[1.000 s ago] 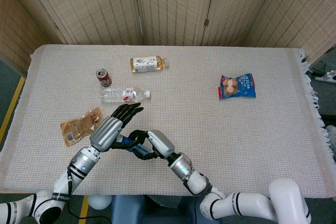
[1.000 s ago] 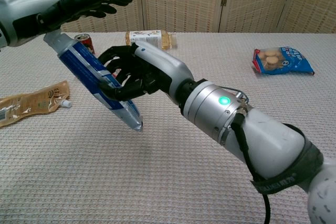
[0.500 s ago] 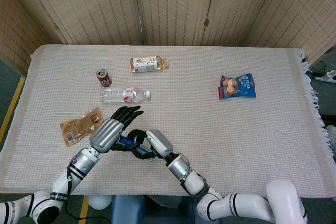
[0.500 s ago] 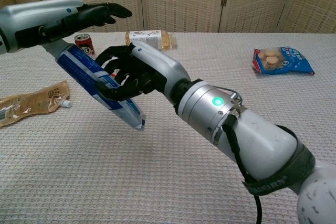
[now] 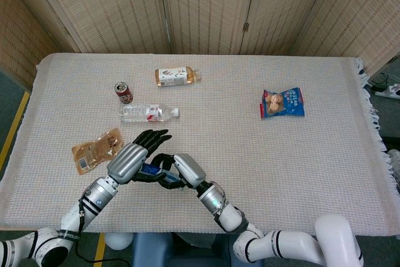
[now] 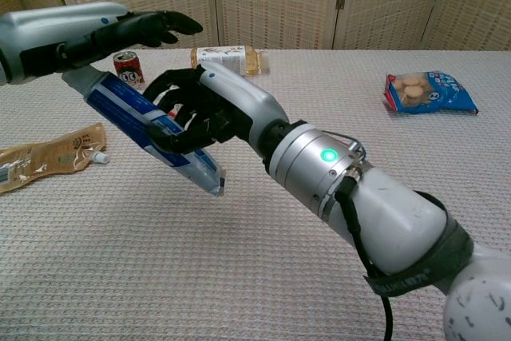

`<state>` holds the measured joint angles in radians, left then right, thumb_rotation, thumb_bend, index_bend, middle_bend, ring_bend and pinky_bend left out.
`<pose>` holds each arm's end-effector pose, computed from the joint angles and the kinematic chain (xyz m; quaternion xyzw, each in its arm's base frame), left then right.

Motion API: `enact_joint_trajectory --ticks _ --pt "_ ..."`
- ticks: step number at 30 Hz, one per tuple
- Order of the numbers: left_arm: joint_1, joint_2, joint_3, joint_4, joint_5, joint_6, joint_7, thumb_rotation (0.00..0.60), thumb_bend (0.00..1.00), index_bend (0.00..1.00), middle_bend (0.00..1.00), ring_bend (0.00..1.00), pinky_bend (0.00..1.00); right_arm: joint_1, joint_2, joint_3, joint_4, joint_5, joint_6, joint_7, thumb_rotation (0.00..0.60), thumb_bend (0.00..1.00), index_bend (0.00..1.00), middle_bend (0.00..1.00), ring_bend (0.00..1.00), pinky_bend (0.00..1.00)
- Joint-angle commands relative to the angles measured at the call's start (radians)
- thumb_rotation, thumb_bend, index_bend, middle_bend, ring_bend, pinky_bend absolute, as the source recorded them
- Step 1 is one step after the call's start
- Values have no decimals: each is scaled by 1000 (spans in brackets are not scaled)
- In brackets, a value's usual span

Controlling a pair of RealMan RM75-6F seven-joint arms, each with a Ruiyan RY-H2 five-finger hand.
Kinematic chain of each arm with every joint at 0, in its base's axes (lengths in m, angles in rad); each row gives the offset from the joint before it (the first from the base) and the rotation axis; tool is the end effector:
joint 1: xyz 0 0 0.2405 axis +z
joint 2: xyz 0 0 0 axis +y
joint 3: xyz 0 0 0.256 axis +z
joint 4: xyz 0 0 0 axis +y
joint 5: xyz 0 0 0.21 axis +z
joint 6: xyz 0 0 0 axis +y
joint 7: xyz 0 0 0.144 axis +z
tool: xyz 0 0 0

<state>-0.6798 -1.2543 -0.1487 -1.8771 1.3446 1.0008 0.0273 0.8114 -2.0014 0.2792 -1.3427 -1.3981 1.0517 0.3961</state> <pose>-0.1079 0.2913 0.0524 -0.7271 -0.4235 -0.4650 0.2751 -0.0087 -0.2890 -0.1060 0.5650 -0.5690 0.5925 0.0774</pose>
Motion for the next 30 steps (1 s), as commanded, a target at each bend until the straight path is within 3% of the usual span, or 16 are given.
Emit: enact_joint_trajectory --ticks 1,11,20,28,30 --pt "-1 -1 0 0 -4 -1 2 0 133 52 44 9 0 0 -1 1 0 0 0 2 600 960 832 747 726 489" --pt "16 16 -12 -6 -7 37 -16 0 133 39 39 3 0 -16 41 -27 -1 -9 -10 -11 600 960 831 747 738 489" --pt "57 52 -11 14 11 88 -77 0 133 37 40 4 0 -36 167 -76 11 -15 -56 -95 600 959 822 716 711 483" --pt "87 48 -1 58 9 120 -81 0 133 34 40 6 0 -20 235 -109 54 36 -156 -268 600 959 655 574 581 399" --pt "92 45 0 69 4 126 -76 0 133 32 40 7 0 -13 244 -114 61 64 -188 -326 600 959 572 505 513 358"
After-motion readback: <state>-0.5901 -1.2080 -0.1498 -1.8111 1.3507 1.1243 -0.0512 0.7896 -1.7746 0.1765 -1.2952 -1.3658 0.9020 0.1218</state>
